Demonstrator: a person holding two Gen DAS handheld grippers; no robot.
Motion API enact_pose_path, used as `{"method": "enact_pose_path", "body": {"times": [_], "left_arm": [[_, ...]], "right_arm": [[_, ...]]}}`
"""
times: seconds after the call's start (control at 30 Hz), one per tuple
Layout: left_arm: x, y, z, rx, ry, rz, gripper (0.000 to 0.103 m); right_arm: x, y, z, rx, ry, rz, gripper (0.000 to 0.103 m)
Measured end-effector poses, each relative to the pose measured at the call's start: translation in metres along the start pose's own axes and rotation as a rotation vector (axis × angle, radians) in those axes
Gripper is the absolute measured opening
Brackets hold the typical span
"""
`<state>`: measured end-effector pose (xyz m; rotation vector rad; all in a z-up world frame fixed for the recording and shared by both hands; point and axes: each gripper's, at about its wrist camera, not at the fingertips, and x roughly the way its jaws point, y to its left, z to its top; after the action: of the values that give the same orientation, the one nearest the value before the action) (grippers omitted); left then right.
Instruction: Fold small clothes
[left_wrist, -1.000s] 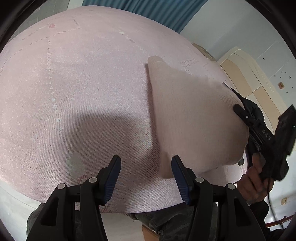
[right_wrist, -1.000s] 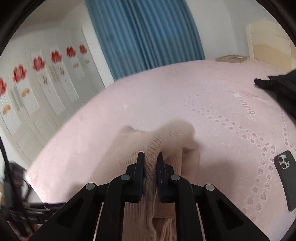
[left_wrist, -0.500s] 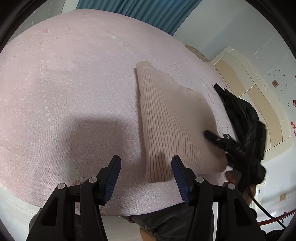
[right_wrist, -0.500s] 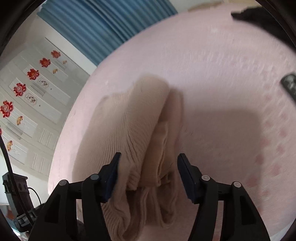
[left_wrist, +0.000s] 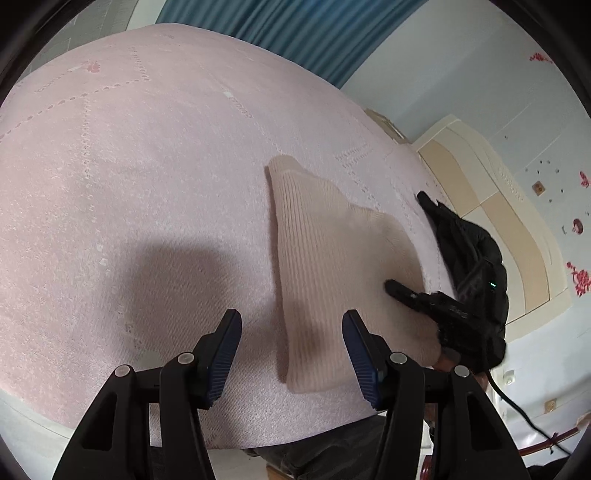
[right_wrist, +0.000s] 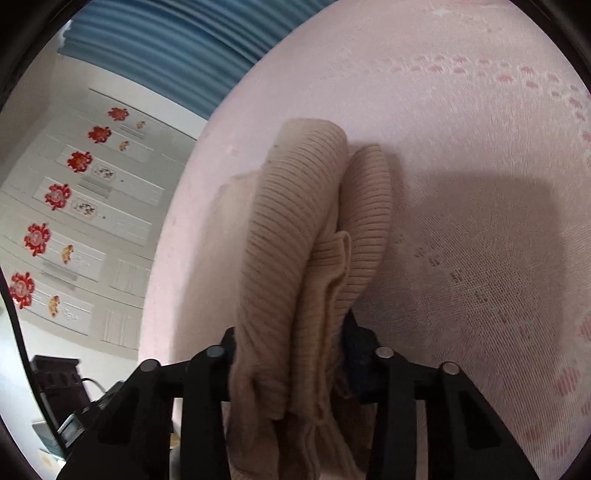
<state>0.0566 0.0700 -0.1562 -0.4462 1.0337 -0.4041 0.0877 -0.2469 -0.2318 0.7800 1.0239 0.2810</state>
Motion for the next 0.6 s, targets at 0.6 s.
{"method": "enact_pose_path", "body": {"times": [0.6], "left_arm": [[-0.058, 0.043, 0.041, 0.005, -0.118, 0.016, 0.055]], "right_arm": [[-0.105, 0.143, 0.039, -0.112, -0.322, -0.197, 0.035]]}}
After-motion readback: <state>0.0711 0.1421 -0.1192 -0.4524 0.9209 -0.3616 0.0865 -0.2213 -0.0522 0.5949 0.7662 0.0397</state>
